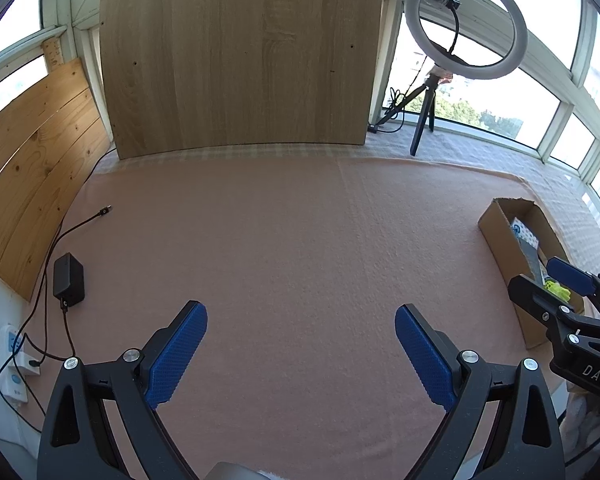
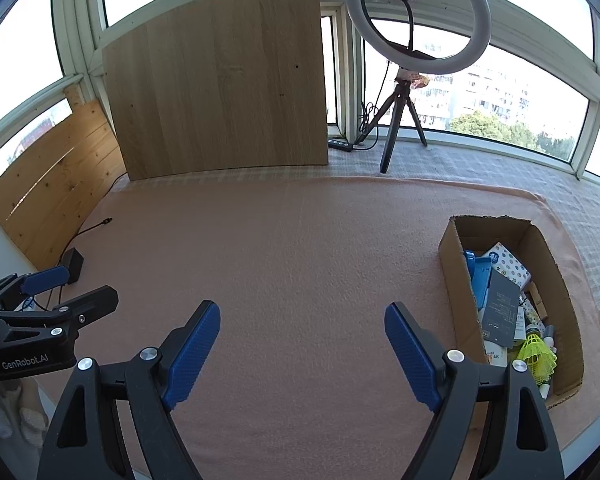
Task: Organize objects
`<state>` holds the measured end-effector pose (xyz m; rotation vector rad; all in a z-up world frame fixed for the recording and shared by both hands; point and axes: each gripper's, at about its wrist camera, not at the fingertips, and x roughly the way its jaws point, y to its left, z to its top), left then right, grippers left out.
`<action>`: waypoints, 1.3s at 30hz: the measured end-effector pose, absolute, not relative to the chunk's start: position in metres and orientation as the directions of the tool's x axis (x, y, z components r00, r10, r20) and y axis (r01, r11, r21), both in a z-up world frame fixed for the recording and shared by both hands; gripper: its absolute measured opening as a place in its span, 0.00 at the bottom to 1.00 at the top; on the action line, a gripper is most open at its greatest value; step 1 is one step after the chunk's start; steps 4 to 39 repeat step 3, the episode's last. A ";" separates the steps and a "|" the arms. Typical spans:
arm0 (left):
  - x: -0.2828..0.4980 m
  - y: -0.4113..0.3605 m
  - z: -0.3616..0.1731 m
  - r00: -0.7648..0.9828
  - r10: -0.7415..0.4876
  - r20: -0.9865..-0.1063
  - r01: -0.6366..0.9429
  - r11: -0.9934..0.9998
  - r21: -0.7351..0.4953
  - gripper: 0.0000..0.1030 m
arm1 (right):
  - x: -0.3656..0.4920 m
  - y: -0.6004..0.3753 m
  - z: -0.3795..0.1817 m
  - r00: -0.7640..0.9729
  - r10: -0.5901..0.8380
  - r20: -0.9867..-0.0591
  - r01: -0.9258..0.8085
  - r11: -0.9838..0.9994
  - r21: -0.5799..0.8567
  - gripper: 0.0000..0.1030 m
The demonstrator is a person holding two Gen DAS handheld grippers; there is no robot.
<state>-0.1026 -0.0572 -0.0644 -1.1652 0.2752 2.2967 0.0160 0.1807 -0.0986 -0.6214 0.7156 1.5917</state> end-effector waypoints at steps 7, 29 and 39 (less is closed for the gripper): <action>-0.104 -0.058 -0.066 -0.474 0.375 -0.796 -0.553 -0.831 -0.062 0.94 | 0.017 0.182 -0.100 -0.134 0.657 -0.742 -0.991 -0.086 0.104 0.79; -0.104 -0.058 -0.066 -0.474 0.375 -0.796 -0.553 -0.831 -0.062 0.94 | 0.017 0.182 -0.100 -0.134 0.657 -0.742 -0.991 -0.086 0.104 0.79; -0.104 -0.058 -0.066 -0.474 0.375 -0.796 -0.553 -0.831 -0.062 0.94 | 0.017 0.182 -0.100 -0.134 0.657 -0.742 -0.991 -0.086 0.104 0.79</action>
